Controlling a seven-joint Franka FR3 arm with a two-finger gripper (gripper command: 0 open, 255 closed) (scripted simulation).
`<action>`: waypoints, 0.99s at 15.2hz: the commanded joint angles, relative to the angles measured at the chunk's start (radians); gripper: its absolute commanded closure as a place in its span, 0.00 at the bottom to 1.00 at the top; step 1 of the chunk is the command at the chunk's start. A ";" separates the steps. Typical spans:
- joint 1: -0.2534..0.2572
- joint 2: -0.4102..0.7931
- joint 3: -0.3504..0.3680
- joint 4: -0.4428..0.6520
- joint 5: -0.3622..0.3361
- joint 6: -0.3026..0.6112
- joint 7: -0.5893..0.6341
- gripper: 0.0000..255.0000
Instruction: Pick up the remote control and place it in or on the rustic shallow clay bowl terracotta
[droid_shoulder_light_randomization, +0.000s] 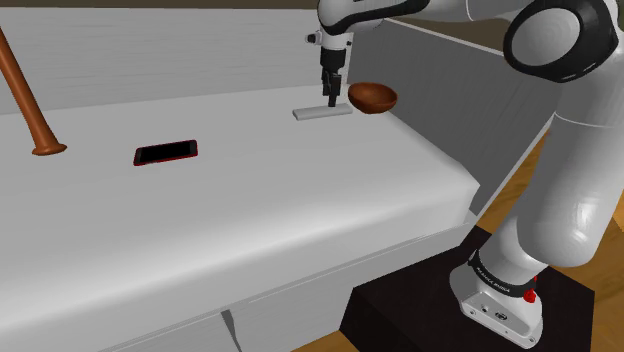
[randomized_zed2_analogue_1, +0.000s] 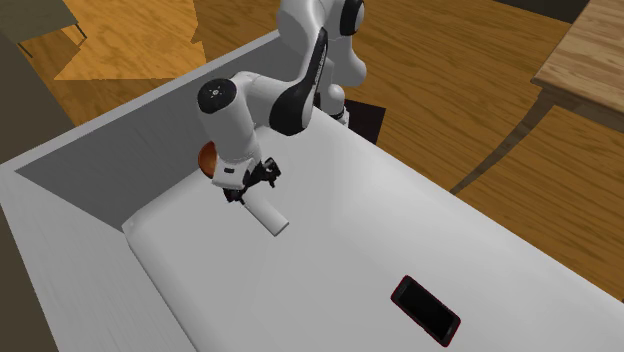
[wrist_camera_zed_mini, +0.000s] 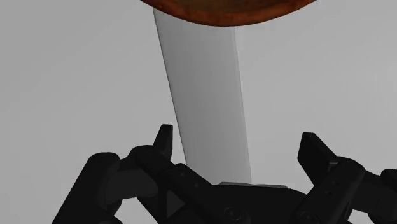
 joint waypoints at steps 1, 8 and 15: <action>-0.004 0.060 0.004 0.068 0.001 -0.014 -0.036 0.00; -0.003 0.069 0.006 -0.020 0.003 0.084 -0.038 0.00; -0.003 0.069 0.006 -0.020 0.003 0.084 -0.038 0.00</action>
